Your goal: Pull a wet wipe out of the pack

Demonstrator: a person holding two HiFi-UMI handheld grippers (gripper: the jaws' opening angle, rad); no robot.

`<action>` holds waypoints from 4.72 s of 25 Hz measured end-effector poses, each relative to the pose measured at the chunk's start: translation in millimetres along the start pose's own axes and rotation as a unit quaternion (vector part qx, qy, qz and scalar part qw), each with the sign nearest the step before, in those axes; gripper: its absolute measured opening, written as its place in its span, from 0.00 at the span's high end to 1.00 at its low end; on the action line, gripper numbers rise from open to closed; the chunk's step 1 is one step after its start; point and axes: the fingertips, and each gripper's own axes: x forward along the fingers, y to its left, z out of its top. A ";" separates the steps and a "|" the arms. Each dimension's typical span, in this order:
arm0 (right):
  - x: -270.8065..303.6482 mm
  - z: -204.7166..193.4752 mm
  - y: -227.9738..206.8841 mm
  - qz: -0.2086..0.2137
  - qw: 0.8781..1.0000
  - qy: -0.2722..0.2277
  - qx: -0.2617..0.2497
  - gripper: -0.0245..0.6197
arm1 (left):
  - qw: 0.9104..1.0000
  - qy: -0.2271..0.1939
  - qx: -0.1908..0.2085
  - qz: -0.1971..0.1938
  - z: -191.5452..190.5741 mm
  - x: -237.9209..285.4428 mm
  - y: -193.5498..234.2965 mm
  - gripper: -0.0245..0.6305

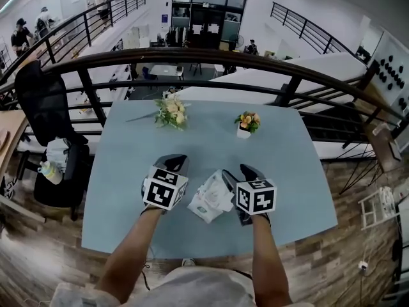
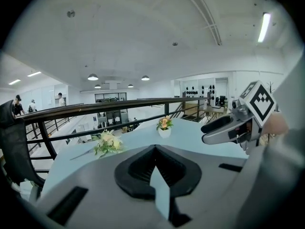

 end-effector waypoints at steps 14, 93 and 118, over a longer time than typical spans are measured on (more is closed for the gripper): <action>25.8 -54.5 3.2 0.008 0.998 0.063 0.024 0.54 | 0.999 0.026 0.006 -0.030 -24.9 18.1 -11.7 0.97; 31.9 -79.4 4.0 0.039 0.995 0.095 0.005 0.96 | 0.998 0.037 0.007 -0.043 -42.7 28.2 -29.9 0.97; 21.8 -59.5 4.6 0.085 0.994 0.062 -0.029 0.96 | 0.999 0.039 -0.009 0.021 -34.3 9.1 -49.0 0.97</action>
